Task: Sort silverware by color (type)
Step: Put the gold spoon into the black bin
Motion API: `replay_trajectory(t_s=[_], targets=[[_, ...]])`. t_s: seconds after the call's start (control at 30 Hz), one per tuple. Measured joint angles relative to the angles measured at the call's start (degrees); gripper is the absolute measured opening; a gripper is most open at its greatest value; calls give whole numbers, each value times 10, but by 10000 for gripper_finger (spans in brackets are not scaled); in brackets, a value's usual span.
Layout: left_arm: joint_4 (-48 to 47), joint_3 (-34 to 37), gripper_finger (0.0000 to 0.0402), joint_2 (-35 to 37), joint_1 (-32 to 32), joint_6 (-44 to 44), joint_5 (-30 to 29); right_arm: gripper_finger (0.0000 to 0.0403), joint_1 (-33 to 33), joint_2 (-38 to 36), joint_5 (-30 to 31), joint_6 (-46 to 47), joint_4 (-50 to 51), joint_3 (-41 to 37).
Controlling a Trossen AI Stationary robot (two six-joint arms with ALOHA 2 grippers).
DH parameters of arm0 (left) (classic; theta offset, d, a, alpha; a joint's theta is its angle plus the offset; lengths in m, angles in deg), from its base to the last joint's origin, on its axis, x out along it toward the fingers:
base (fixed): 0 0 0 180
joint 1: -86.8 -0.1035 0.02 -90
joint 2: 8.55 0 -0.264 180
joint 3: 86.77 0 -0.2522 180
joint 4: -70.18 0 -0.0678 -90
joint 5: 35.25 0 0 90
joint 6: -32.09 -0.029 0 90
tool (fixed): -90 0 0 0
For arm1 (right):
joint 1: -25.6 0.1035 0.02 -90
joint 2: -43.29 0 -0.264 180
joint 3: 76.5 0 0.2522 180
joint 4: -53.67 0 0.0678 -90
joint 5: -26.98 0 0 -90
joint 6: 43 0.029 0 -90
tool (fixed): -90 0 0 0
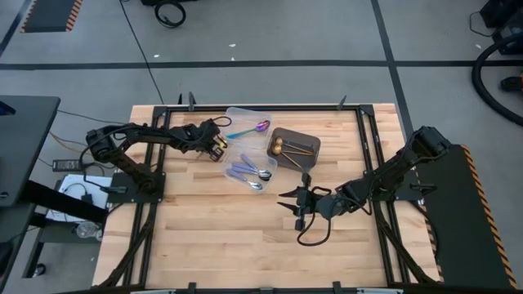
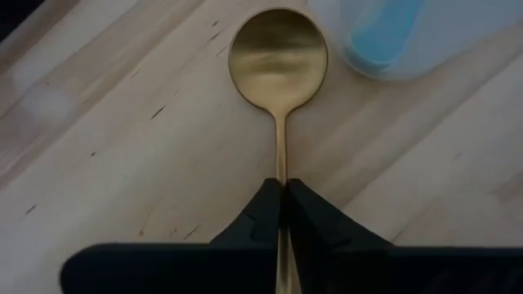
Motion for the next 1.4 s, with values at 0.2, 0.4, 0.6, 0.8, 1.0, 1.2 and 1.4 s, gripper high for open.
replay_trajectory(t_s=[0.2, 0.4, 0.6, 0.8, 1.0, 1.2, 1.4], targets=[[0, 1, 19, -1, 1, 7, -7, 121, 3, 0, 0, -7, 1, 0], [-9, 4, 18, 12, 10, -6, -18, 121, 3, 0, 0, -10, 2, 0], [-60, 8, 16, 75, 25, -6, -12, 121, 3, 0, 7, -7, 6, 0], [-86, 6, 16, 137, 31, -5, -8, 121, 3, 0, 17, 2, 11, 0], [-91, 6, 15, 172, 32, -6, 6, 121, 3, 0, 17, 4, 13, 0], [-77, 5, 15, 245, 33, -6, 6, 121, 3, 0, 17, 4, 14, 0], [4, 4, 15, 311, 66, -45, 30, 121, 3, 0, 17, 1, 21, 0]])
